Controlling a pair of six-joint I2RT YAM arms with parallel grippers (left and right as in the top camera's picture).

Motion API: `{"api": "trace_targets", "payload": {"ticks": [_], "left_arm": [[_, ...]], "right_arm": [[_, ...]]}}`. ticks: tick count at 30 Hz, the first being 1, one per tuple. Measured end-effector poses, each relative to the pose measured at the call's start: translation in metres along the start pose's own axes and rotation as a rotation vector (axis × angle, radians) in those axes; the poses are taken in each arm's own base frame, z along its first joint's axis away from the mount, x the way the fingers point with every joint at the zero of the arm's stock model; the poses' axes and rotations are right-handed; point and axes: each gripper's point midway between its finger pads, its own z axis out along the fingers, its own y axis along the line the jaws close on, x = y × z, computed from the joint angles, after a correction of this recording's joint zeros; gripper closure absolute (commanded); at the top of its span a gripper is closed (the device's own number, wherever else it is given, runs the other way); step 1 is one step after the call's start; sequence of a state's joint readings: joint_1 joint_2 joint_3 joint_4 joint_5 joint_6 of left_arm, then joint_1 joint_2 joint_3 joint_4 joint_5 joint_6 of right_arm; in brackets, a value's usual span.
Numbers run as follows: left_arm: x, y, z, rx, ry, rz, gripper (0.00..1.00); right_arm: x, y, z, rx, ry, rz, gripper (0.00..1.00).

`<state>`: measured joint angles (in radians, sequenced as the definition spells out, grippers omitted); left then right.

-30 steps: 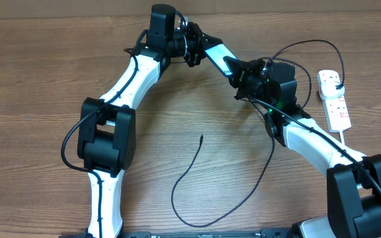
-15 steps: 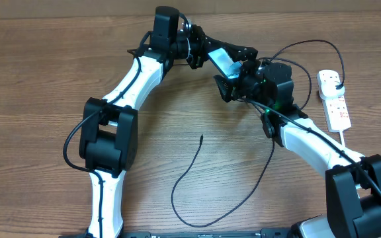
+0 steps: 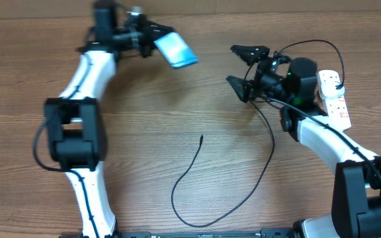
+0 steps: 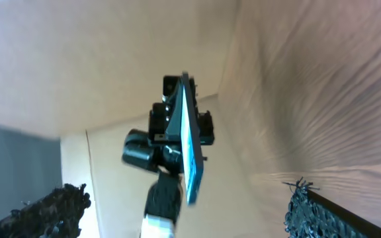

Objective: Plug charger to phone and switch on socket
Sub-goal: 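Open the right gripper and withdraw it from the phone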

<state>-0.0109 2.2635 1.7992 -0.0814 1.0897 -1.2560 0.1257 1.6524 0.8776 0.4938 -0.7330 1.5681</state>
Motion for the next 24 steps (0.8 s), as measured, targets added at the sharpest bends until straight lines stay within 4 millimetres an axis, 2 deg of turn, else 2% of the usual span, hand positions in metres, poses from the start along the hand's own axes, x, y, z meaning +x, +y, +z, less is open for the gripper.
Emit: {"api": "trace_targets", "payload": {"ticks": [2, 5, 7, 11, 15, 18, 22, 24], "left_arm": [[-0.011, -0.002, -0.031, 0.041, 0.018, 0.055, 0.96], [-0.004, -0.007, -0.051, 0.094, 0.092, 0.129, 0.96], [0.005, -0.01, -0.057, 0.129, 0.152, 0.17, 0.96], [0.019, -0.015, -0.06, 0.17, 0.228, 0.218, 0.96], [0.022, -0.016, -0.061, 0.181, 0.245, 0.236, 0.96], [0.022, -0.016, -0.061, 0.182, 0.244, 0.246, 0.96], [0.021, -0.016, -0.061, 0.181, 0.24, 0.25, 0.96], [0.021, -0.016, -0.061, 0.179, 0.236, 0.25, 0.96]], "right_arm": [[0.001, 0.002, -0.005, -0.007, 0.037, -0.052, 0.0], [0.008, 0.007, -0.006, -0.026, 0.079, -0.102, 0.01], [0.013, 0.01, -0.005, -0.029, 0.104, -0.125, 0.01], [0.021, 0.017, 0.002, 0.028, 0.151, -0.131, 0.01], [0.036, 0.018, 0.008, 0.24, 0.165, -0.114, 0.01], [0.046, 0.019, -0.001, 0.418, 0.124, -0.154, 0.01], [0.053, 0.026, -0.016, 0.594, 0.048, -0.321, 0.0], [0.057, 0.019, -0.024, 0.686, 0.021, -0.395, 0.0]]}}
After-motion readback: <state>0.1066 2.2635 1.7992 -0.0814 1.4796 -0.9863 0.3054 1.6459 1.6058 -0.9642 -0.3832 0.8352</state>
